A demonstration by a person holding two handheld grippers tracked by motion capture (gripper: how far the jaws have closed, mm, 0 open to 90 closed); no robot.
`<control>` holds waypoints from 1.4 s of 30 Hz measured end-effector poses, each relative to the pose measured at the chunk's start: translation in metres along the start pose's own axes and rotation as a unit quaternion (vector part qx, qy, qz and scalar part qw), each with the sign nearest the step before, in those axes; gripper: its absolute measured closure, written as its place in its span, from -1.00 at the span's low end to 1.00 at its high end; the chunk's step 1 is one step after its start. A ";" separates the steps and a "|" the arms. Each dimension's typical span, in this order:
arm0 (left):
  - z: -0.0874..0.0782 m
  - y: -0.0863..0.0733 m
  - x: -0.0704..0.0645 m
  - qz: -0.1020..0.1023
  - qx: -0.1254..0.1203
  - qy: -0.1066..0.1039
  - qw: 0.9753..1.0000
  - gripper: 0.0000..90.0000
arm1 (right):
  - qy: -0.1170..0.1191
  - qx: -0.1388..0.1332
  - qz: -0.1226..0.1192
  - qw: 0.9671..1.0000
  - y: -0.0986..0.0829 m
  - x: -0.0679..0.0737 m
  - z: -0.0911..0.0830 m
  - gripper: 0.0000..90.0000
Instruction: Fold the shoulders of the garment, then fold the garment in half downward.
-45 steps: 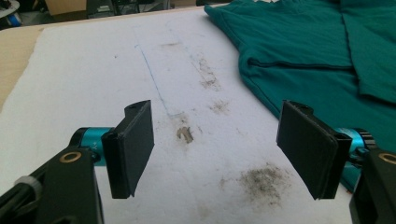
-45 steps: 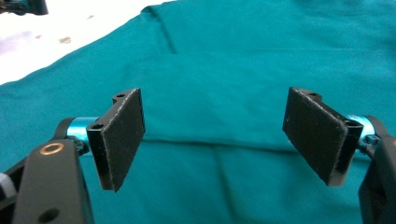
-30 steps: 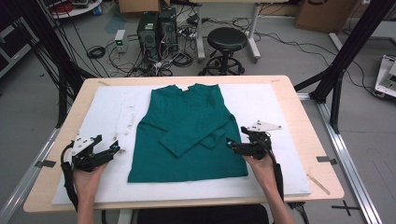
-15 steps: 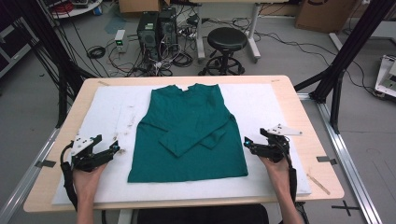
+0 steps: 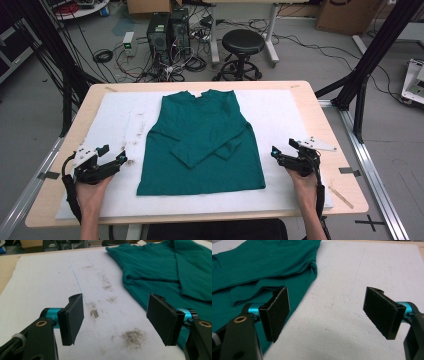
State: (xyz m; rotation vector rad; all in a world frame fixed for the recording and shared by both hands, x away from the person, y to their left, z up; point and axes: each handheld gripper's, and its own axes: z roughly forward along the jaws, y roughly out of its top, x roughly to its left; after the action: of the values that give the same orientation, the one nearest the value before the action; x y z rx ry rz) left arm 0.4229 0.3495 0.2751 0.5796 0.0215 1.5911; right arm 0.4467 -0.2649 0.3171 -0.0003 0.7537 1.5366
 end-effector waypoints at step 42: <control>0.047 0.014 -0.064 0.003 0.147 -0.008 0.989 0.03 | 0.006 0.040 -0.015 0.999 0.001 0.012 0.009 -0.44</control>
State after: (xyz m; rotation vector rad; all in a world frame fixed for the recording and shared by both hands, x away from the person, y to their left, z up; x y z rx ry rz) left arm 0.4267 0.2726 0.2985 0.8209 0.2459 1.6005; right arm 0.4480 -0.2500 0.3193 0.0384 0.8200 1.4778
